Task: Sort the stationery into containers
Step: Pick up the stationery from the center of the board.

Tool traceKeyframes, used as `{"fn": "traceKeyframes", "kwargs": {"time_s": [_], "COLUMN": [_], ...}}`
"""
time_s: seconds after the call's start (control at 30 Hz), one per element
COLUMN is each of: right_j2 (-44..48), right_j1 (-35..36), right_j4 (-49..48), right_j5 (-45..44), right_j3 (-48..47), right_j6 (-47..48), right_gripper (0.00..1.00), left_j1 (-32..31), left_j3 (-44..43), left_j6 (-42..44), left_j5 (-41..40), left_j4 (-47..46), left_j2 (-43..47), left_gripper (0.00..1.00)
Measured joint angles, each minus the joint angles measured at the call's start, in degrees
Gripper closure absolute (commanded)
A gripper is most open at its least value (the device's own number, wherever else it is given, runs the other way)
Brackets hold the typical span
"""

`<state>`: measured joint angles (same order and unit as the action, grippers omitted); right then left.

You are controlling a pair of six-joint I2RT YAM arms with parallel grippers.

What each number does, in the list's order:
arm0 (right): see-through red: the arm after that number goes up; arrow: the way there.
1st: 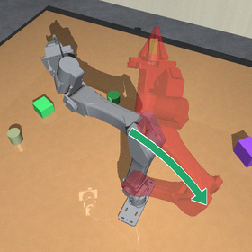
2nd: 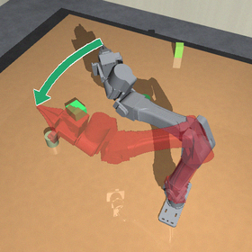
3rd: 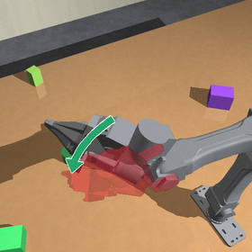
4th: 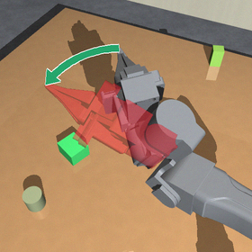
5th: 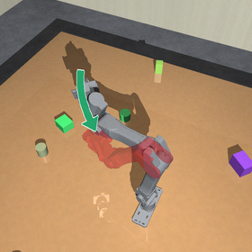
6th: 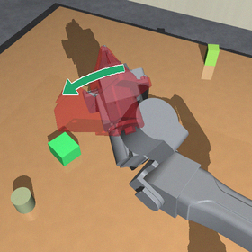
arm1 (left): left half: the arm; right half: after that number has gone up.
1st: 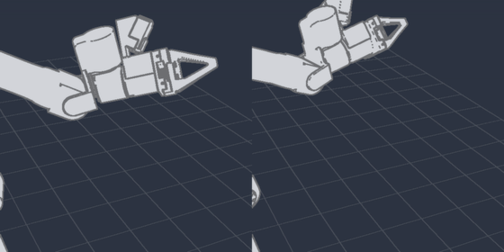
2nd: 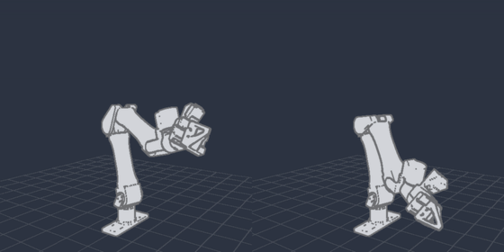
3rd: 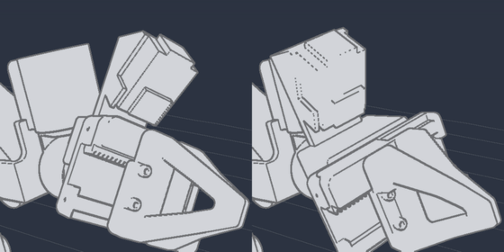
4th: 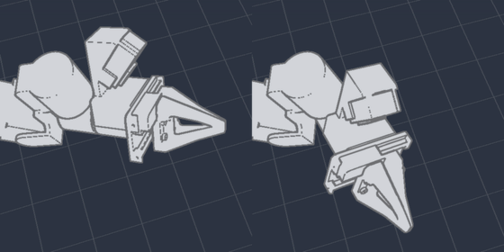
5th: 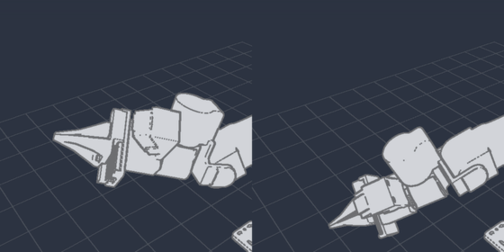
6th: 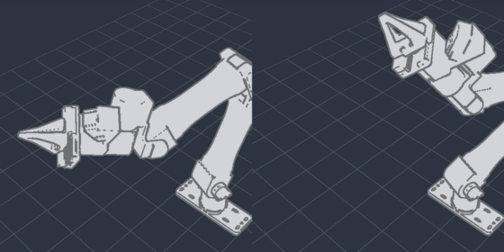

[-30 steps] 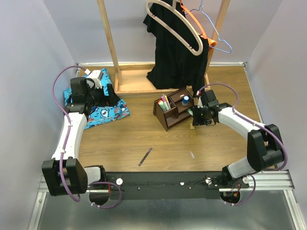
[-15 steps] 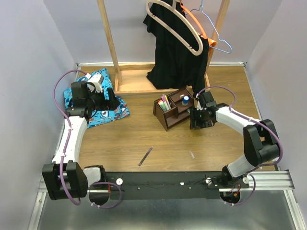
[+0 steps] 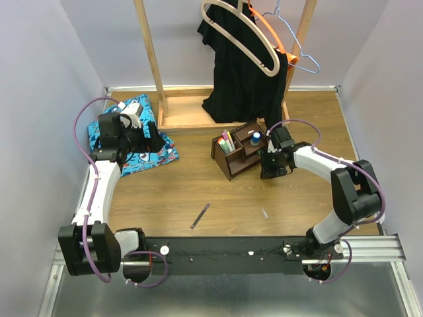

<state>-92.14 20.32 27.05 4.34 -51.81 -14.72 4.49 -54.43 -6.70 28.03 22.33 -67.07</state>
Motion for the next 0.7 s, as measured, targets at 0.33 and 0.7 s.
{"fn": "traceKeyframes", "kwargs": {"time_s": [0.33, 0.7], "right_j2": [-0.2, 0.5], "right_j1": [0.3, 0.4], "right_j4": [-0.2, 0.1], "right_j5": [0.8, 1.6], "right_j3": [-0.3, -0.5], "right_j6": [-0.2, 0.4], "right_gripper": [0.82, 0.99], "left_j1": [0.0, 0.0], "left_j3": [0.0, 0.0], "left_j6": [0.0, 0.0], "left_j5": [0.0, 0.0], "left_j4": [-0.1, -0.4], "left_j2": [0.0, -0.9], "left_gripper": [0.01, 0.01]}}
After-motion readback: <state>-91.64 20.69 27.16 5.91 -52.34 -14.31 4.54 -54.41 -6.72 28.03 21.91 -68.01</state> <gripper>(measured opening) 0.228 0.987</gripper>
